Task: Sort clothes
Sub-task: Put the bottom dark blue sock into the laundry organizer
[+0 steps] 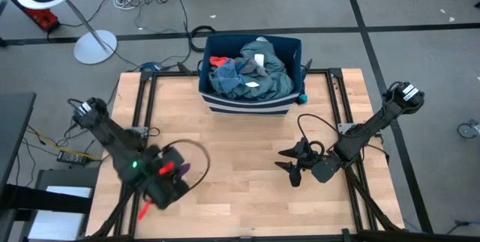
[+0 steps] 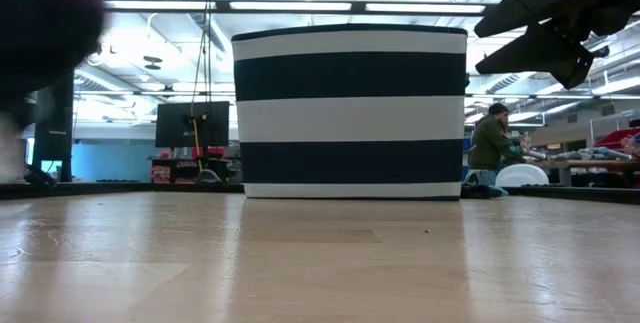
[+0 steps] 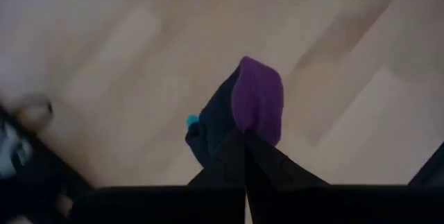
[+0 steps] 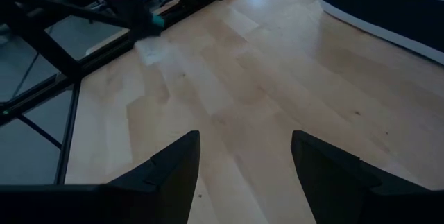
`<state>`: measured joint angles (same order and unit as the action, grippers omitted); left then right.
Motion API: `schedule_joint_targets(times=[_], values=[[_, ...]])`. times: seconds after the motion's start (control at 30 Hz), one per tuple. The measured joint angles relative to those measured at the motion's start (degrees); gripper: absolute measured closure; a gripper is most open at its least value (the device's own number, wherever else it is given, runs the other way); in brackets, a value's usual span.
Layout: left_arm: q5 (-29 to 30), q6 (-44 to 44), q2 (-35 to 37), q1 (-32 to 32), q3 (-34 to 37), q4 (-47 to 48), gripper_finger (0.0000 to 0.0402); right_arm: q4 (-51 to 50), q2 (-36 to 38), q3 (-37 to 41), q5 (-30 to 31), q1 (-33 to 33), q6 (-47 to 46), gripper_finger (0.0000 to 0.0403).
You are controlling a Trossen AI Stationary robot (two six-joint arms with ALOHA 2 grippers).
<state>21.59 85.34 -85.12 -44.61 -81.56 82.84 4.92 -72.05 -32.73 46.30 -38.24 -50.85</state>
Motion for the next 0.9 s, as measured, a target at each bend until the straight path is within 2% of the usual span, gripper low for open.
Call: schedule_joint_targets(times=[0.37,0.53,0.7,0.9], values=[[6.0,-32.9,0.0,21.7,-18.4,0.8,0.0401,0.2,0.0,0.0,0.0,0.0,0.0,0.0174],[7.3,-45.9,0.1,32.2,-25.3,-4.2,0.0401,0.2,0.0,0.0,0.0,0.0,0.1,0.0174],[3.7,-58.8,-0.1,41.7,-28.3,-16.6,0.0401,0.2,0.0,0.0,0.0,0.0,0.4,0.0174],[-1.5,-67.4,-3.6,50.7,-33.5,-25.3,0.0401,0.1,0.0,0.0,0.0,0.1,0.7,0.0174]])
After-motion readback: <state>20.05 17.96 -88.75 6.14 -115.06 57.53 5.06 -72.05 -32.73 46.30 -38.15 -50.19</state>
